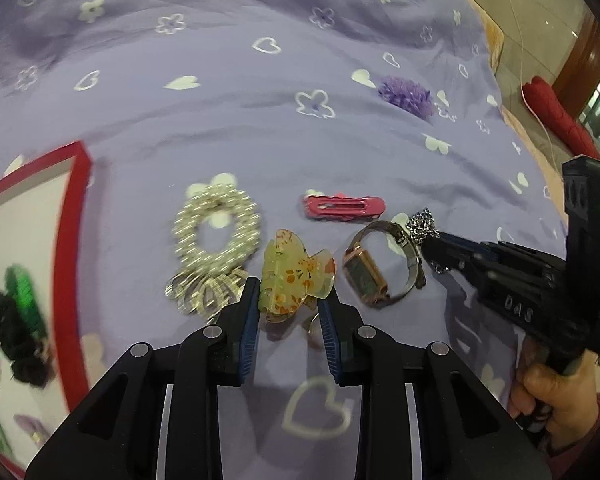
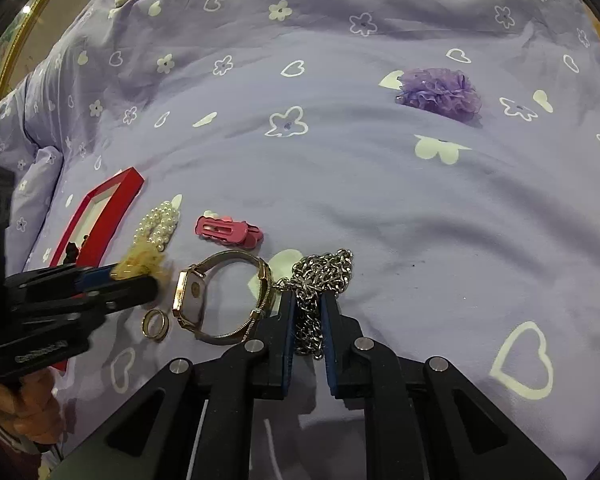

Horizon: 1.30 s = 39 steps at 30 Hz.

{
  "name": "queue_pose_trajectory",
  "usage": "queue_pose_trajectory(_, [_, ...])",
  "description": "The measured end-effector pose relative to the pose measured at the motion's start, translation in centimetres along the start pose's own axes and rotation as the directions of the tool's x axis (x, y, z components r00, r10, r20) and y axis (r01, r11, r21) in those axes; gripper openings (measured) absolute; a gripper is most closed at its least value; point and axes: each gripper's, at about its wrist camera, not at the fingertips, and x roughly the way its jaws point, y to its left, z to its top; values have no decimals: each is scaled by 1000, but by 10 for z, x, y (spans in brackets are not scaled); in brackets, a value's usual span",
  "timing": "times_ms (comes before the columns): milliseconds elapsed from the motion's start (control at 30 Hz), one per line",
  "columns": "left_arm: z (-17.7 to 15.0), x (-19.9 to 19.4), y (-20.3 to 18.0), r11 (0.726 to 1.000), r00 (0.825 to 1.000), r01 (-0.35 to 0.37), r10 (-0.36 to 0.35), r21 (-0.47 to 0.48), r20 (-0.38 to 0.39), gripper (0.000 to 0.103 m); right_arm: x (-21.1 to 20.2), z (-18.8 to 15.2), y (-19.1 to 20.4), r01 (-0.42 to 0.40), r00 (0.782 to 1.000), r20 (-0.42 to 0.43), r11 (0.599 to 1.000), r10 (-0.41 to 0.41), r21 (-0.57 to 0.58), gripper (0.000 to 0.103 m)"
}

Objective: Organize jewelry
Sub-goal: 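Grasp the yellow claw clip with the left tool while the right tool grasps the silver chain, then carry the claw clip with the left tool while the right tool carries the chain into the tray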

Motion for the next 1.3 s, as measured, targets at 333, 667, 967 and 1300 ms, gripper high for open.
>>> queue_pose_trajectory(333, [-14,-33,27,998,999,1,1,-66,40,27,7,5,5,92,996,13,995,-92,-38,48])
queue_pose_trajectory(667, [-32,-56,44,994,998,-10,17,-112,62,27,6,5,8,18,1000,14,1000,-18,-14,16])
queue_pose_trajectory(967, [-53,-91,63,987,993,-33,50,-154,106,27,-26,-2,52,-84,994,61,995,87,-47,16])
queue_pose_trajectory(1300, [-76,-130,94,973,983,-65,100,-223,153,27,-49,1,109,-180,977,97,977,191,-111,16])
